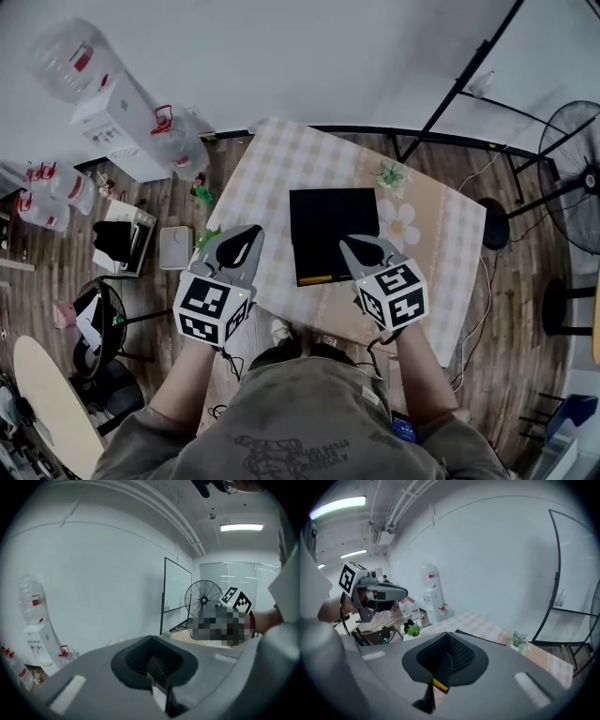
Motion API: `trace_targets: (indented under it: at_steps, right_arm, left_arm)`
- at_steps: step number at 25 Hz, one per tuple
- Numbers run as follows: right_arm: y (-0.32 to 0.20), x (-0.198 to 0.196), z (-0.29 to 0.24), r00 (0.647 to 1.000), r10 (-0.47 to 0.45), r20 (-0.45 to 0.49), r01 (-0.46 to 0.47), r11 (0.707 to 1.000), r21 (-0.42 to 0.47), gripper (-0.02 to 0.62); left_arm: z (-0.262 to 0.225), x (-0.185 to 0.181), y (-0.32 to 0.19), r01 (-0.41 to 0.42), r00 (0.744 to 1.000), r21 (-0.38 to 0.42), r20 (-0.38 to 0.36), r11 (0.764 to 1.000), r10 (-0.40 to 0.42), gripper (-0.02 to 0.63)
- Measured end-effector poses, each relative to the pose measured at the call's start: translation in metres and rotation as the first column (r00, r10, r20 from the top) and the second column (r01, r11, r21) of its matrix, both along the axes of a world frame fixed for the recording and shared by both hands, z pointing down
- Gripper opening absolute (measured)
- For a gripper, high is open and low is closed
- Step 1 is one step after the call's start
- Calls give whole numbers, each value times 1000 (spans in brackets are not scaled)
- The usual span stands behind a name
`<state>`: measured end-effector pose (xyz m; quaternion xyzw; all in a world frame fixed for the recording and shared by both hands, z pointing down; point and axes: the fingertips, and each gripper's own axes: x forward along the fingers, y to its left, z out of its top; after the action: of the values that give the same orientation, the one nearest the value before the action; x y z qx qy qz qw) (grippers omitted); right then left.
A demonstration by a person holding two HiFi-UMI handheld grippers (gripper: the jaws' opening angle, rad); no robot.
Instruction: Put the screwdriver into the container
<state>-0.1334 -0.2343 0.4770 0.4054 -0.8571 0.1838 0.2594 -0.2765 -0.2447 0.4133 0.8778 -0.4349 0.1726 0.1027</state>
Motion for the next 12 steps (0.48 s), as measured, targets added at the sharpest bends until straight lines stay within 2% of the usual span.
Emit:
trace_targets:
  at_steps: [6, 12]
  right_arm:
    - [10, 8, -93, 974, 38, 224, -66, 991, 118, 28]
    - [26, 25, -167, 956, 36, 293, -124, 950, 288, 28]
  left_arm:
    - [-47, 6, 0, -5, 1000, 100, -11, 995, 6, 0]
    - [-93, 15, 12, -29, 998, 174, -48, 984, 38, 0]
